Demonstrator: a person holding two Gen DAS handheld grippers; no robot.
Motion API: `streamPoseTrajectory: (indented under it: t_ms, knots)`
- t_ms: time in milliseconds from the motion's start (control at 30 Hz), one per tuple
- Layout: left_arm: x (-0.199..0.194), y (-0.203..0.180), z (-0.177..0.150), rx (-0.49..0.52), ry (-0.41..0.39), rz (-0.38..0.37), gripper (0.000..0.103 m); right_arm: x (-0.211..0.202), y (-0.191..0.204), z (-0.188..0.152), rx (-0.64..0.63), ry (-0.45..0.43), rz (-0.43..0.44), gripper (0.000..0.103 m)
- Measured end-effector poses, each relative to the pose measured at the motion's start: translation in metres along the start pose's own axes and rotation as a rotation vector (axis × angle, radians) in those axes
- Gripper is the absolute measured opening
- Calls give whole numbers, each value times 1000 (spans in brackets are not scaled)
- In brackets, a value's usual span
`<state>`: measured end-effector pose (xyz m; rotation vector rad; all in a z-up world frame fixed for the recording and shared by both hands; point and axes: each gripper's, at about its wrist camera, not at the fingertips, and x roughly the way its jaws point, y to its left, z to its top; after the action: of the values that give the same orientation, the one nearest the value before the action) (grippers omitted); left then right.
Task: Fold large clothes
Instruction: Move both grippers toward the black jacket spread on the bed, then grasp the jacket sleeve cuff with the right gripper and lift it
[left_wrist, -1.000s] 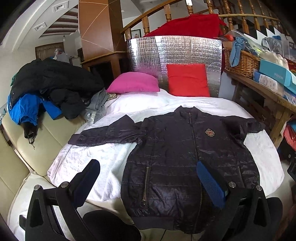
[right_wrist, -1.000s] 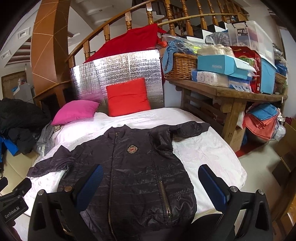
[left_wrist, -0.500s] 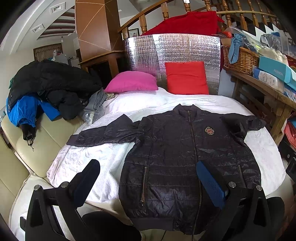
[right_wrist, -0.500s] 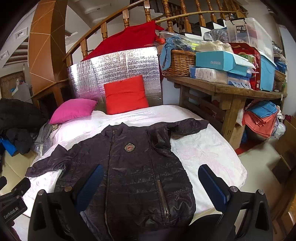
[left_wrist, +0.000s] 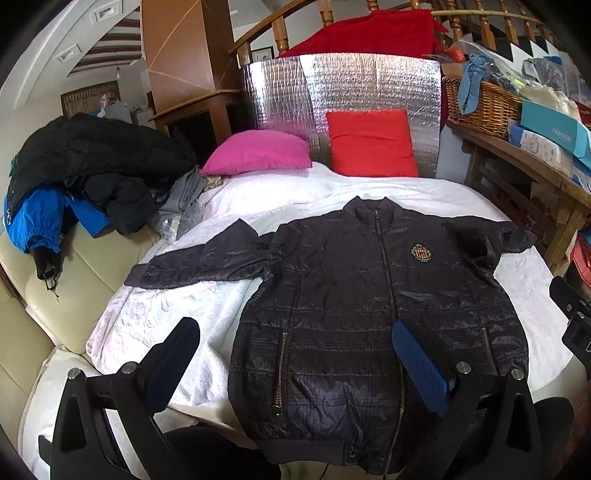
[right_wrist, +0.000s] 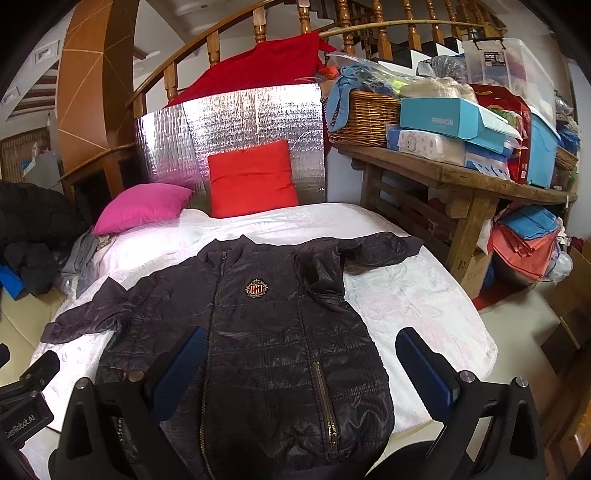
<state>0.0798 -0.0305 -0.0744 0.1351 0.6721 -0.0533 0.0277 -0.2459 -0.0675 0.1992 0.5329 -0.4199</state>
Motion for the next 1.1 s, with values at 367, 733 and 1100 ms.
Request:
streamPoseTrajectory:
  t_ms: [367, 733, 1100]
  knots:
    - [39, -1, 11, -10, 43, 28, 103, 38, 9, 6, -40, 30, -18, 103]
    - [86, -20, 36, -2, 69, 32, 103, 80, 7, 24, -41, 46, -28, 103]
    - [202, -44, 64, -19, 133, 5, 103, 159, -26, 62, 32, 59, -39, 103]
